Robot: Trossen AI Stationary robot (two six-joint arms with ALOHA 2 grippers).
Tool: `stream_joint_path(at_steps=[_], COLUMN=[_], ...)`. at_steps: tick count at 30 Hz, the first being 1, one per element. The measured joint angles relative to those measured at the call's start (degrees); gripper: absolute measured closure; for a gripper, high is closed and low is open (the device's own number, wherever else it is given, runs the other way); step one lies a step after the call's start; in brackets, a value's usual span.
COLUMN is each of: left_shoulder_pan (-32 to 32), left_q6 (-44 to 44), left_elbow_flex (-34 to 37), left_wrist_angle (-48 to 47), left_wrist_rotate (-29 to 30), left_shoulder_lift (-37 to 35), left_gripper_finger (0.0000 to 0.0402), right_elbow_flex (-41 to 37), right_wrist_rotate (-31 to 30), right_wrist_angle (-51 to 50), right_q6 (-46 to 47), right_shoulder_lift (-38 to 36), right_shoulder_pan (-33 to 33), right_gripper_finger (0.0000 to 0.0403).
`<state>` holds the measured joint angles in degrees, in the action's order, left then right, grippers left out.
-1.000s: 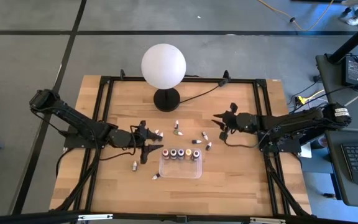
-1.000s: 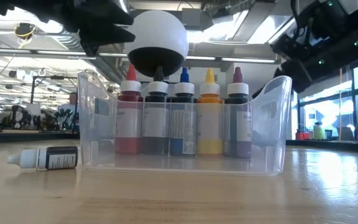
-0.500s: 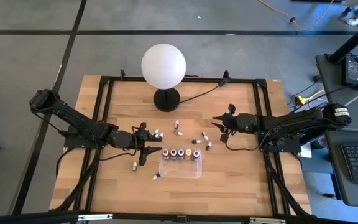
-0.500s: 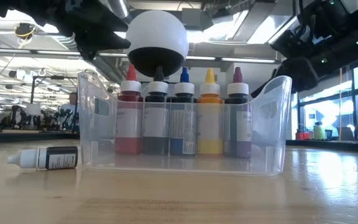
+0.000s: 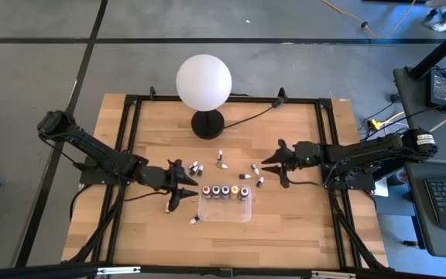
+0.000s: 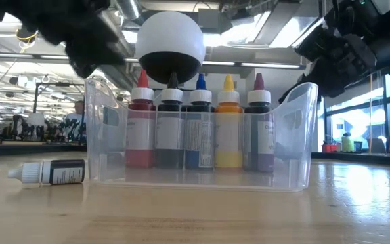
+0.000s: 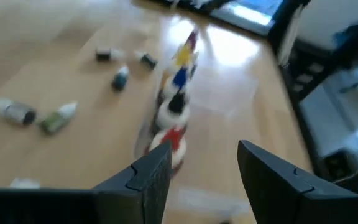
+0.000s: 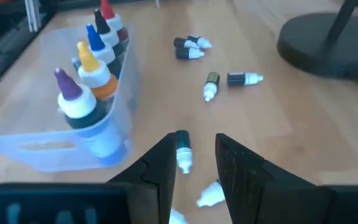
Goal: Pick & Place food coloring
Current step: Put the small blue food coloring bottle into the transparent bin
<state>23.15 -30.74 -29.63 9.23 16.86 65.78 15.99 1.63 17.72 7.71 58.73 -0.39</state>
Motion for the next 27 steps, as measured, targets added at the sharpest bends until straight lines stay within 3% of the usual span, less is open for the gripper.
stream_joint_path(at_steps=[7,14,20,27], left_shoulder_pan=[4.1,7.4,10.0,10.2], left_q6=[-10.0,-42.3,-58.4,-64.1], left_elbow_flex=[-2.6,-7.9,-7.9,-7.9], left_wrist_angle=[-15.3,-38.2,-40.0,-43.1], left_wrist_rotate=[-2.0,-1.5,-0.1,-4.1], left_shoulder_lift=[-0.2,0.0,1.0,4.7], left_gripper_finger=[0.0217,0.0217,0.0217,0.0215], right_elbow_flex=[0.0,0.0,0.0,0.0], right_wrist_rotate=[0.0,-0.9,-0.9,-2.7], right_wrist_angle=[0.0,0.1,0.1,0.0], right_q6=[2.8,5.8,5.5,5.2], right_shoulder_lift=[0.0,0.0,0.0,0.0], right_shoulder_pan=[2.5,3.4,3.4,3.4], right_gripper_finger=[0.0288,0.0288,0.0288,0.0288])
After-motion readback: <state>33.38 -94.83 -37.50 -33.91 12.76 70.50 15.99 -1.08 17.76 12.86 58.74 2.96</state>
